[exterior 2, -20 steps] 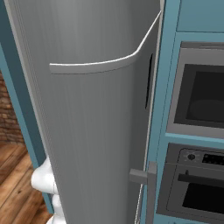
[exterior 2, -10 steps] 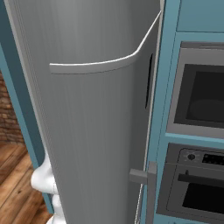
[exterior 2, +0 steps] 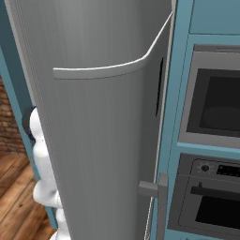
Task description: Take the fish out of the fridge, briefly rinse it in the sink, and place it on the tray next to the sink.
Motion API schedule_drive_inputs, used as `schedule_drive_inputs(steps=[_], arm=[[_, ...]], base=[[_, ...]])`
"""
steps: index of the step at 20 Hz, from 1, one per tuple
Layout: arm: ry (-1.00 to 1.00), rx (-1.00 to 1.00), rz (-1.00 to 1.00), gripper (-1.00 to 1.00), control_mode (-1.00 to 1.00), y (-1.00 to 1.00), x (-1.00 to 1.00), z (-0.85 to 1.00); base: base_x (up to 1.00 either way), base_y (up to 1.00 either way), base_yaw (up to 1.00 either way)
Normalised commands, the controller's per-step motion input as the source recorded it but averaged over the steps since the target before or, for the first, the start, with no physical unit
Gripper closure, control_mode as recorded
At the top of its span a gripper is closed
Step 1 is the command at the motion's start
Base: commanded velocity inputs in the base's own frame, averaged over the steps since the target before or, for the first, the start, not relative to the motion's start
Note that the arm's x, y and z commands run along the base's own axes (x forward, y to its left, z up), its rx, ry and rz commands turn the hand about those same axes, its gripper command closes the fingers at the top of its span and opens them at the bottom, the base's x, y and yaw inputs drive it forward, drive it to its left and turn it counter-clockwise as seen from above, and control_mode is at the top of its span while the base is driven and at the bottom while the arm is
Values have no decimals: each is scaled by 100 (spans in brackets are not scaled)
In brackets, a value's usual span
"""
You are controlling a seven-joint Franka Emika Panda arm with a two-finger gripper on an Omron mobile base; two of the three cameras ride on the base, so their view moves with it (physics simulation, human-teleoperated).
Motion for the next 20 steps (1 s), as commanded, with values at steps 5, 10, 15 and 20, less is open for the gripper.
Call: schedule_drive_inputs(steps=[5, 10, 15, 20], arm=[[-42, 0, 0, 100, -100, 0, -100, -77], [-48, 0, 0, 100, -100, 2, -100, -3], [-13, -2, 3, 100, -100, 18, -100, -92], [-9, 0, 3, 100, -100, 2, -98, -25]], base=[[0, 0, 0], [0, 0, 0], [0, 0, 0], [0, 0, 0]])
